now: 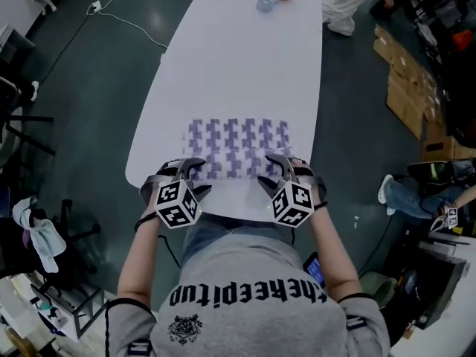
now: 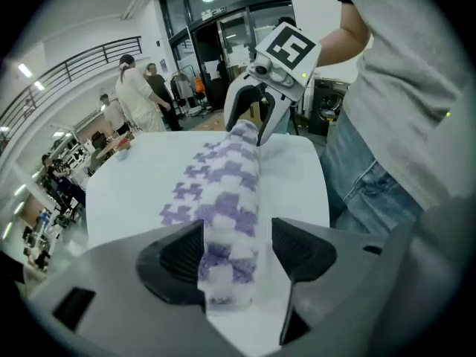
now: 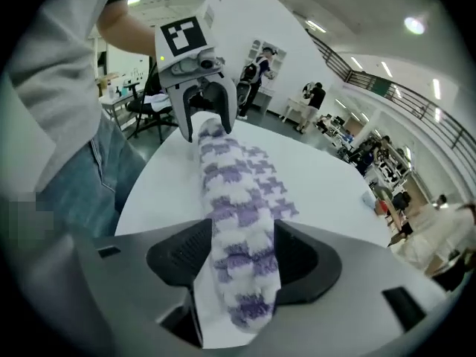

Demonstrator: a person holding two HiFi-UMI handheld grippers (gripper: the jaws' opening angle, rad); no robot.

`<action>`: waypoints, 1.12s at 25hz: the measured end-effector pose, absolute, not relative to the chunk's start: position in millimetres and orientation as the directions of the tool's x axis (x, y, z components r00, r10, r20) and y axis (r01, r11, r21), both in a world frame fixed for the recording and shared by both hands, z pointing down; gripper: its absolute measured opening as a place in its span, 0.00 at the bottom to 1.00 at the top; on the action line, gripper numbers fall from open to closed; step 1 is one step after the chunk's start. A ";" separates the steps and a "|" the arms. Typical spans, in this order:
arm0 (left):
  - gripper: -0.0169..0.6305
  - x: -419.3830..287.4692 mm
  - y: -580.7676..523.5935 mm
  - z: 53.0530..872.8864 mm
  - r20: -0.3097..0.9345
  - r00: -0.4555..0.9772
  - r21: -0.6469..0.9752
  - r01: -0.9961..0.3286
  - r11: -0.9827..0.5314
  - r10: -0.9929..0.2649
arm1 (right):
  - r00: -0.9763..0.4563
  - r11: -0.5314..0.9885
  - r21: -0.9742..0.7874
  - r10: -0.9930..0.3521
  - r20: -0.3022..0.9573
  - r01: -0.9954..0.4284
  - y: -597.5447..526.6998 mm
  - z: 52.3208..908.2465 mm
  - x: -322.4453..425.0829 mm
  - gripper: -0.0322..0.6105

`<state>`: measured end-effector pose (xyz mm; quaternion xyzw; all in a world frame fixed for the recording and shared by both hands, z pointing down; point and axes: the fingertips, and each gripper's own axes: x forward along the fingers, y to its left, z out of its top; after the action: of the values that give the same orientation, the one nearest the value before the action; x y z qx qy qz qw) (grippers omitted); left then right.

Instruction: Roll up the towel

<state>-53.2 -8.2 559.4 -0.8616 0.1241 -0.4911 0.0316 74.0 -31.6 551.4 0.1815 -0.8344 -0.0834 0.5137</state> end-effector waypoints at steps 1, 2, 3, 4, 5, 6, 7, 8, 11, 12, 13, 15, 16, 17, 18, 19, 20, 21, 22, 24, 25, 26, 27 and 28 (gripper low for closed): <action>0.45 -52.0 -5.1 568.1 0.853 0.462 -0.185 -0.171 -0.968 -0.244 | -0.383 0.922 0.334 -0.385 0.840 -0.196 -31.3 560.3 74.7 0.43; 0.45 -52.7 -4.1 576.0 0.866 0.433 -0.199 -0.160 -0.967 -0.250 | -0.358 0.923 0.340 -0.384 0.851 -0.180 -32.2 568.3 78.2 0.45; 0.46 -54.3 -4.8 582.3 0.876 0.408 -0.215 -0.152 -0.965 -0.259 | -0.335 0.922 0.347 -0.385 0.860 -0.171 -33.6 574.9 83.6 0.46; 0.46 -55.6 -6.6 586.9 0.881 0.389 -0.228 -0.150 -0.962 -0.270 | -0.317 0.921 0.351 -0.387 0.866 -0.167 -34.9 580.0 89.9 0.46; 0.46 -56.0 -9.0 589.9 0.882 0.379 -0.238 -0.152 -0.959 -0.279 | -0.306 0.921 0.352 -0.387 0.870 -0.166 -35.2 584.1 95.7 0.46; 0.46 -55.8 -11.2 592.3 0.883 0.373 -0.243 -0.155 -0.958 -0.284 | -0.301 0.922 0.350 -0.385 0.872 -0.166 -34.4 587.6 99.8 0.47; 0.46 -55.7 -13.1 594.9 0.885 0.366 -0.247 -0.154 -0.957 -0.288 | -0.298 0.923 0.346 -0.381 0.875 -0.165 -33.0 591.4 102.0 0.47; 0.46 -56.2 -14.8 597.5 0.887 0.356 -0.256 -0.150 -0.955 -0.293 | -0.295 0.924 0.345 -0.379 0.877 -0.163 -31.2 595.8 102.3 0.47; 0.44 -59.1 -19.1 600.4 0.886 0.323 -0.300 -0.146 -0.943 -0.332 | -0.269 0.913 0.378 -0.406 0.873 -0.152 -28.7 606.0 100.2 0.46; 0.38 -59.6 -19.1 598.8 0.883 0.323 -0.306 -0.154 -0.940 -0.340 | -0.263 0.905 0.397 -0.425 0.866 -0.154 -29.3 604.8 100.1 0.46; 0.32 -60.2 -18.0 596.6 0.880 0.329 -0.302 -0.165 -0.939 -0.341 | -0.263 0.897 0.410 -0.441 0.858 -0.165 -29.6 601.3 100.2 0.40; 0.25 -61.8 -12.1 592.8 0.879 0.354 -0.270 -0.180 -0.946 -0.319 | -0.282 0.897 0.394 -0.438 0.853 -0.201 -26.5 593.3 99.9 0.25; 0.23 -62.1 -8.0 591.6 0.881 0.367 -0.245 -0.182 -0.952 -0.297 | -0.295 0.905 0.367 -0.418 0.859 -0.215 -22.9 591.1 99.9 0.22; 0.22 -61.6 -4.4 591.1 0.884 0.380 -0.217 -0.182 -0.959 -0.272 | -0.305 0.915 0.337 -0.393 0.867 -0.221 -19.4 590.3 100.4 0.21; 0.22 -60.7 -2.4 590.8 0.886 0.391 -0.190 -0.180 -0.965 -0.247 | -0.312 0.924 0.312 -0.371 0.875 -0.222 -17.0 590.3 101.4 0.21; 0.22 -59.8 -2.2 590.6 0.888 0.401 -0.166 -0.178 -0.970 -0.226 | -0.316 0.929 0.294 -0.355 0.880 -0.224 -16.4 590.4 102.4 0.21; 0.22 -59.0 -3.5 590.1 0.889 0.409 -0.144 -0.176 -0.974 -0.206 | -0.319 0.933 0.280 -0.343 0.883 -0.228 -17.3 590.1 103.2 0.21; 0.22 -58.5 -5.4 589.2 0.890 0.416 -0.125 -0.172 -0.977 -0.187 | -0.321 0.935 0.267 -0.334 0.886 -0.234 -19.0 589.5 103.7 0.21; 0.22 -58.1 -7.6 588.1 0.892 0.420 -0.106 -0.166 -0.980 -0.168 | -0.323 0.937 0.253 -0.323 0.889 -0.241 -21.1 588.5 104.0 0.21; 0.22 -57.9 -12.2 586.6 0.896 0.426 -0.070 -0.148 -0.987 -0.128 | -0.332 0.943 0.223 -0.299 0.895 -0.249 -25.4 585.9 104.0 0.21; 0.23 -57.9 -14.6 586.4 0.897 0.429 -0.052 -0.140 -0.989 -0.108 | -0.339 0.945 0.208 -0.287 0.896 -0.252 -27.8 584.5 103.7 0.21; 0.23 -58.1 -17.1 586.4 0.896 0.434 -0.033 -0.135 -0.990 -0.089 | -0.346 0.947 0.193 -0.276 0.897 -0.256 -30.4 583.4 103.4 0.22; 0.23 -58.6 -19.6 586.4 0.894 0.442 -0.013 -0.134 -0.991 -0.071 | -0.354 0.949 0.179 -0.266 0.897 -0.261 -33.2 582.5 103.0 0.23; 0.23 -59.3 -22.3 586.5 0.891 0.451 0.007 -0.136 -0.991 -0.056 | -0.361 0.949 0.166 -0.259 0.896 -0.268 -36.3 581.6 102.4 0.24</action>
<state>-59.3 -22.3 586.5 -0.8508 0.0563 -0.5211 -0.0385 102.4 -36.3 581.6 0.1595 -0.8250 0.0040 0.5422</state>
